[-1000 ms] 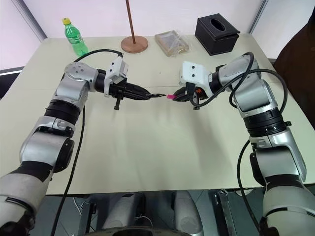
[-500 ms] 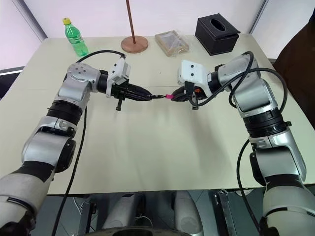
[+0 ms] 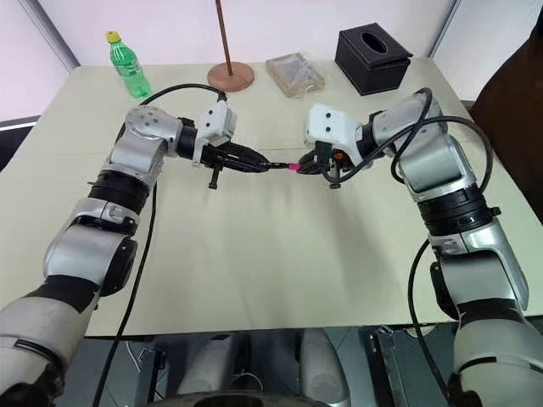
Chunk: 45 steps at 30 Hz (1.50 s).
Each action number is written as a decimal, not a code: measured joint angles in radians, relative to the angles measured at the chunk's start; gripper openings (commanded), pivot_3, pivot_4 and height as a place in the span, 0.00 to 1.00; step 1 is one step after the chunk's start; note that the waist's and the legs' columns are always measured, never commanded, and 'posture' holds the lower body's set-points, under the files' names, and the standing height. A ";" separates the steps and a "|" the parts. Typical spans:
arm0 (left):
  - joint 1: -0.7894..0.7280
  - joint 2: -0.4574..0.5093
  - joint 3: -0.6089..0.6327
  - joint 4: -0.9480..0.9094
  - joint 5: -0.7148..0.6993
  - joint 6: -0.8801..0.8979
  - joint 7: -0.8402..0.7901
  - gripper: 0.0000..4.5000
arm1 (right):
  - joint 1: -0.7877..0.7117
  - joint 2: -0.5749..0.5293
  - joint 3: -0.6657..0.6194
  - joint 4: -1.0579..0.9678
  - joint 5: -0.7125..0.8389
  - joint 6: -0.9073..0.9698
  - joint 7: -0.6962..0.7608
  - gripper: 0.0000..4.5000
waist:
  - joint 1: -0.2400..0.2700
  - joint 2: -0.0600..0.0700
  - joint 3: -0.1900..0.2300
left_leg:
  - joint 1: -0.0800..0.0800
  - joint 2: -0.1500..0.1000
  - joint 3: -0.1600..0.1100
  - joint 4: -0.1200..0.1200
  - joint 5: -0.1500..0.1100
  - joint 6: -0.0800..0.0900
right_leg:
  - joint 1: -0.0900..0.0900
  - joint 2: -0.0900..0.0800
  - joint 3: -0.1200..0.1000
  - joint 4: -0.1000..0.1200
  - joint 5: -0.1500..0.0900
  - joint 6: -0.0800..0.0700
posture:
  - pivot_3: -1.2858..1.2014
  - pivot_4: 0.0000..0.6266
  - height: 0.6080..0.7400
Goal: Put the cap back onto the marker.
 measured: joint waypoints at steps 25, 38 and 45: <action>0.012 0.011 -0.038 0.000 0.148 -0.134 0.055 0.00 | -0.116 0.152 0.072 0.284 -0.068 0.000 0.018 0.01 | -0.001 0.000 0.000 | 0.000 -0.001 0.000 0.000 0.000 0.000 | 0.000 0.000 0.000 0.001 0.000 0.000 | 0.52 0.24 1.00; 0.012 0.010 0.053 0.000 0.140 -0.030 0.054 0.00 | -0.125 0.164 0.067 0.199 -0.117 0.000 -0.074 0.01 | -0.001 0.000 0.000 | 0.000 -0.001 -0.001 0.000 0.000 0.000 | -0.001 0.000 0.000 0.002 0.000 0.000 | 0.52 0.24 1.00; 0.012 0.010 0.055 0.002 0.142 -0.031 0.039 0.00 | -0.088 0.160 0.066 0.121 -0.144 0.016 -0.090 0.01 | -0.001 0.000 0.000 | 0.000 -0.001 -0.001 0.000 0.000 0.000 | -0.001 0.000 0.000 0.002 0.000 0.000 | 0.52 0.24 1.00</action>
